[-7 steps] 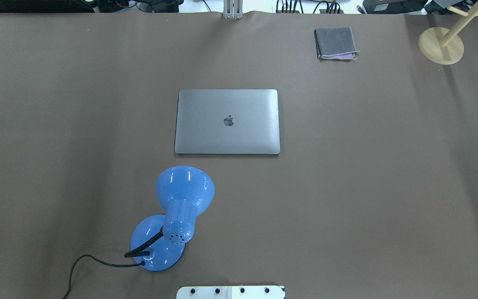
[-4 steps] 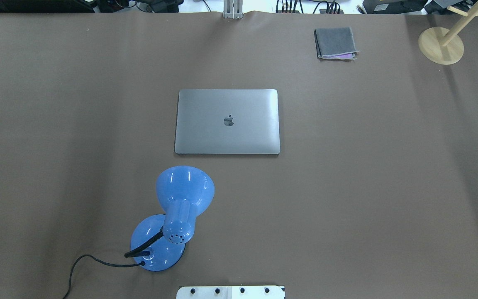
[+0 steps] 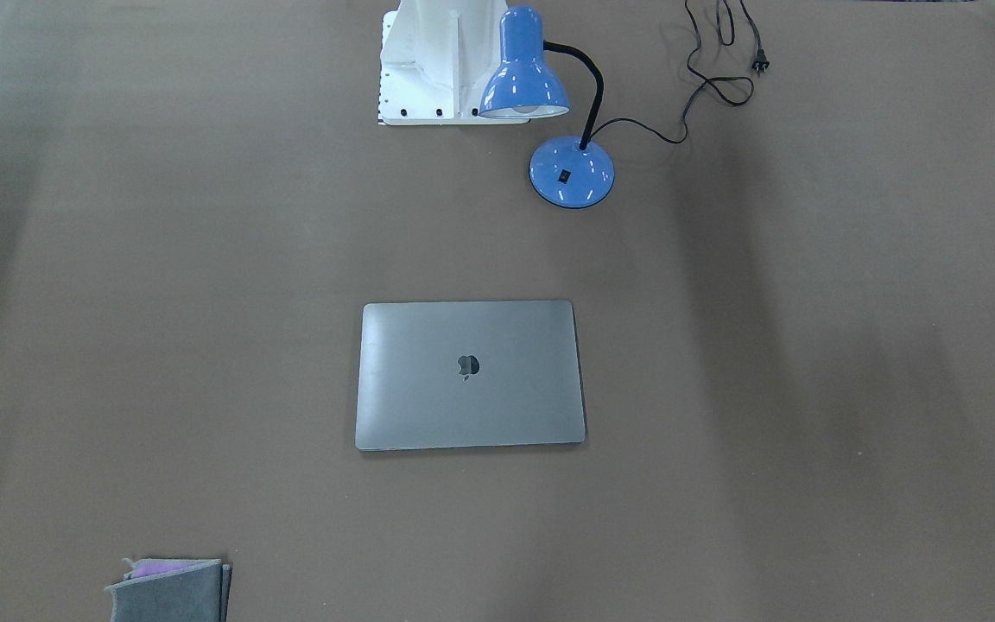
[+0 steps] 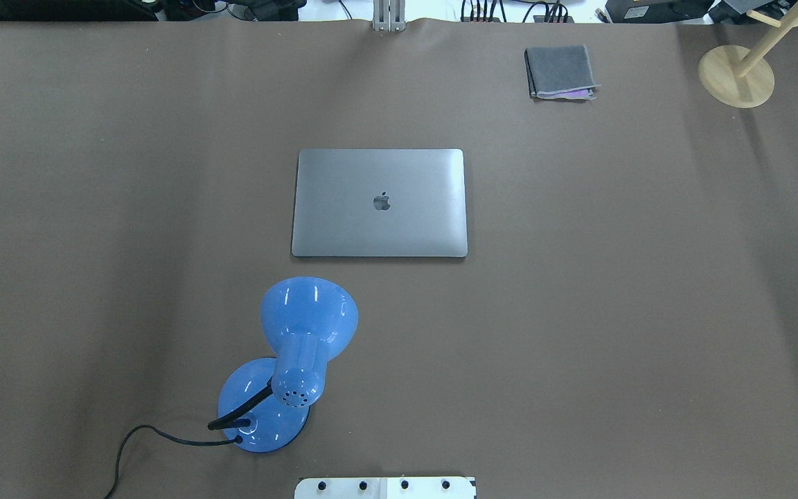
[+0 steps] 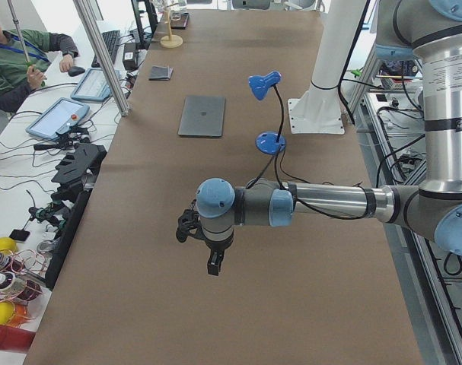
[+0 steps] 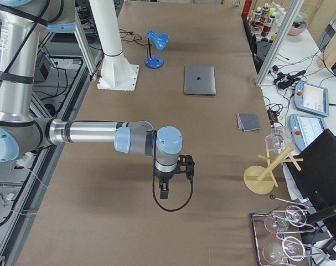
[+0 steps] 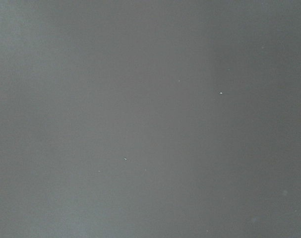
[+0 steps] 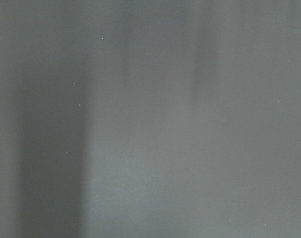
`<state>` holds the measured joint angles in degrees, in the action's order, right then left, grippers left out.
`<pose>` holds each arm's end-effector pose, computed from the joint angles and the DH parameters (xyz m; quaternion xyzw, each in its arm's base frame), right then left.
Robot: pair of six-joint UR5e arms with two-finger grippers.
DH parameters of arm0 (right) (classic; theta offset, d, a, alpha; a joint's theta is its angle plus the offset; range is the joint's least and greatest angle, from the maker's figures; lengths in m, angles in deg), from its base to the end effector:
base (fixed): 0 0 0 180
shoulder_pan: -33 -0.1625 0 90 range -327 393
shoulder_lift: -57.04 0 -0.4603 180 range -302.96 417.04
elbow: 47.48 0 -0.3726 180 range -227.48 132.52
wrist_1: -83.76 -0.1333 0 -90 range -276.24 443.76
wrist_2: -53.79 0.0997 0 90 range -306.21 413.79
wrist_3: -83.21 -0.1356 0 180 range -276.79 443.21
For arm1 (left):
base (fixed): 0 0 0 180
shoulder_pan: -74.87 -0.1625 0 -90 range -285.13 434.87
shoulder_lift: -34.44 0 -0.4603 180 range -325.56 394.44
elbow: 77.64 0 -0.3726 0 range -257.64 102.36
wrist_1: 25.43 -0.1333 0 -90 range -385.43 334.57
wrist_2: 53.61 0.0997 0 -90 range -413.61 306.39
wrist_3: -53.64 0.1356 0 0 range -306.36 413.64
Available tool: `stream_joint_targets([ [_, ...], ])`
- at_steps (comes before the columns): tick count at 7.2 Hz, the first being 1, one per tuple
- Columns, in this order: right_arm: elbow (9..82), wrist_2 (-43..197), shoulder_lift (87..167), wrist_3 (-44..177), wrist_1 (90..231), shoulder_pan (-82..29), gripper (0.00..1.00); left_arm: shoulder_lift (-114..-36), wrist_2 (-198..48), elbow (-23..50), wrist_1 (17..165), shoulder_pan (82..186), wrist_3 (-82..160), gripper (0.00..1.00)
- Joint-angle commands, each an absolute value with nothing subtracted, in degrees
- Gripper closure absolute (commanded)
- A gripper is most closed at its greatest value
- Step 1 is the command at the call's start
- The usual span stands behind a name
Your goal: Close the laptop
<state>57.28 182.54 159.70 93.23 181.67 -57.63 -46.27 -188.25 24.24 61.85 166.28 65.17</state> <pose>0.0524 -0.3594 0.7133 -0.0169 -0.3343 -0.0604 0.9404 -0.0478 -0.3963 0.6966 0.0418 0.3775 0.0812 0.9215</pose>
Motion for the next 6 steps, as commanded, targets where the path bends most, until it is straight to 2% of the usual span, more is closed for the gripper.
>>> stream_joint_targets([
  [1,57.3,182.5,159.7,93.2,181.7,-57.6,0.0,-46.3,-188.3,24.3,61.8,166.3,65.2,0.0],
  [6,57.3,182.5,159.6,93.2,181.7,-57.5,0.0,-46.3,-188.3,24.8,61.8,166.3,65.2,0.0],
])
